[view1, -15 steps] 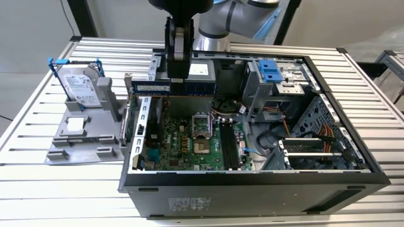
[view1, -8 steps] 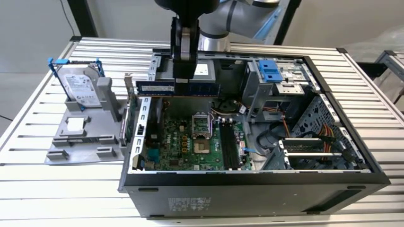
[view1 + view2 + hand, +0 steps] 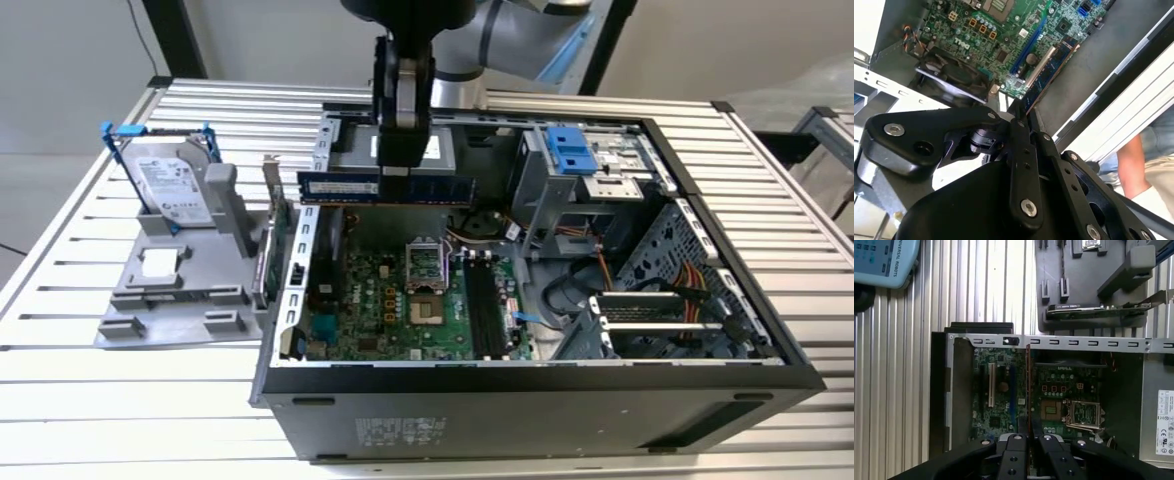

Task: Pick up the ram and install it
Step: 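Pick up the ram and move it above insertion slot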

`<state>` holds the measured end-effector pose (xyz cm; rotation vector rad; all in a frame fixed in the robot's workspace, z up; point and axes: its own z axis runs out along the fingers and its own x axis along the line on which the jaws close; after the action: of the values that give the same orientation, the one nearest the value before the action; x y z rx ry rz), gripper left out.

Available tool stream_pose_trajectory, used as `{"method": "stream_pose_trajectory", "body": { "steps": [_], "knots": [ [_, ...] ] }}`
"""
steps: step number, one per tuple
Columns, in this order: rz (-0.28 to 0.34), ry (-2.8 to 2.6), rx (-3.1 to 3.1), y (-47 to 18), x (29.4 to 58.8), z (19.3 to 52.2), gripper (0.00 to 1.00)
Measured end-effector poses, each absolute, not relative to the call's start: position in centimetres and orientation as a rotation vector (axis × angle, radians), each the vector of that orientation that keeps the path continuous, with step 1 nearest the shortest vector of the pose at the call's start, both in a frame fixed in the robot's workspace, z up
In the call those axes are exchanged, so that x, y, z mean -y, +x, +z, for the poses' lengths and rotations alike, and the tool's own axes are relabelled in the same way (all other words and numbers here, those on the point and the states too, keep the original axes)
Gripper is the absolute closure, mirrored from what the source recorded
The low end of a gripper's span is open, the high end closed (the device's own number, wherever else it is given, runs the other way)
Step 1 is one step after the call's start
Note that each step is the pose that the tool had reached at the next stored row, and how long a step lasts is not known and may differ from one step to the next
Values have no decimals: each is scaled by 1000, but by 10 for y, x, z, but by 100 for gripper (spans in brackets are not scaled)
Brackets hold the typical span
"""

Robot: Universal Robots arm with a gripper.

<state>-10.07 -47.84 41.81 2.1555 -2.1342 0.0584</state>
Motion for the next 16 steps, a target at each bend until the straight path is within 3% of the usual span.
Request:
{"method": "stream_pose_trajectory", "body": {
  "steps": [16],
  "knots": [
    [61, 2151, 2130, -84, 478, 418, 100]
  ]
}}
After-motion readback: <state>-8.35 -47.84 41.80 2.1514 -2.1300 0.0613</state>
